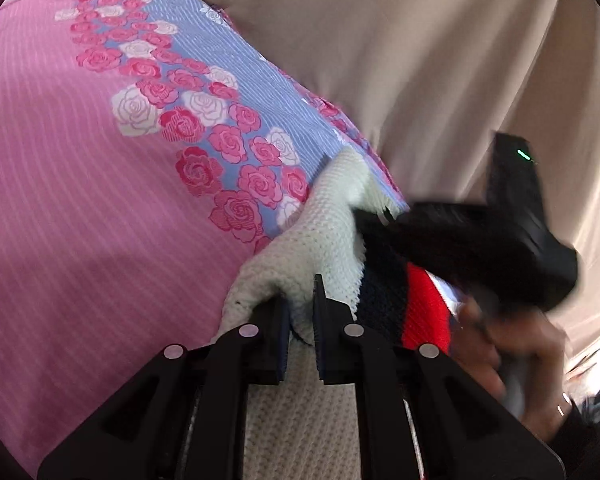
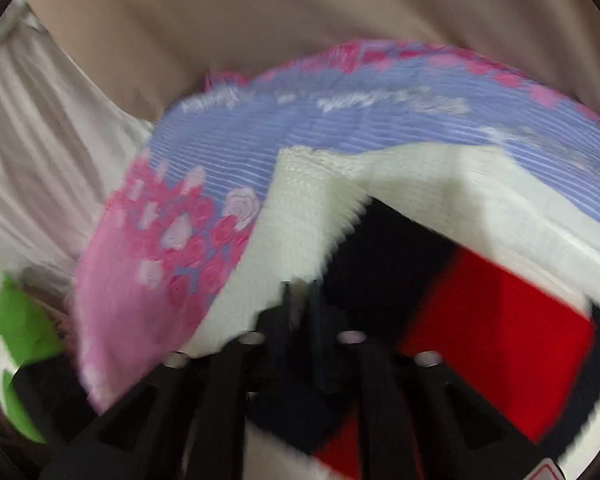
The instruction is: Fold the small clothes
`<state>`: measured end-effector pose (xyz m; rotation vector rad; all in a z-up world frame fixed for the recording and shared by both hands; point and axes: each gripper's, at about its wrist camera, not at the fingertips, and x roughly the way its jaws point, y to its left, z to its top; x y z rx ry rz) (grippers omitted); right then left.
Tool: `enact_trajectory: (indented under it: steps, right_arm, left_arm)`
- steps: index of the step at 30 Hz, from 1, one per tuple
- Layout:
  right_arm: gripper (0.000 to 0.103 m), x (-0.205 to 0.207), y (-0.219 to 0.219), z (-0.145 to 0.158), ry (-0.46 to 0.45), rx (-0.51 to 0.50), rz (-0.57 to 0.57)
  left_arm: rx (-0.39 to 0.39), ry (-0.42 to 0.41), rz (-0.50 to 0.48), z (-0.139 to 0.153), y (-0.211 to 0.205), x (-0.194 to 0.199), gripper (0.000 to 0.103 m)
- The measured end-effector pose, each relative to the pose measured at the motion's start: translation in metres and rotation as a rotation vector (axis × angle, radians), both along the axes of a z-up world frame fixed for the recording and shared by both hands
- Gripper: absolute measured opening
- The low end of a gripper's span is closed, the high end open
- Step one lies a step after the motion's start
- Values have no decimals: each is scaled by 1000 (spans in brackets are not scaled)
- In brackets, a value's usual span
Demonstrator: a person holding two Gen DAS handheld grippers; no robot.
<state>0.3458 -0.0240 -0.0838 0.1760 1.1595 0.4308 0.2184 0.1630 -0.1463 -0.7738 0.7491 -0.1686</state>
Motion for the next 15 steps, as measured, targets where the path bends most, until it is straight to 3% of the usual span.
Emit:
enact_trajectory:
  steps: [8, 15]
  right_arm:
    - [0, 42, 29, -10, -53, -1, -69]
    - [0, 44, 30, -13, -89, 10, -125]
  left_arm:
    - [-52, -20, 6, -3, 5, -2, 10]
    - [23, 7, -26, 5, -3, 3, 10]
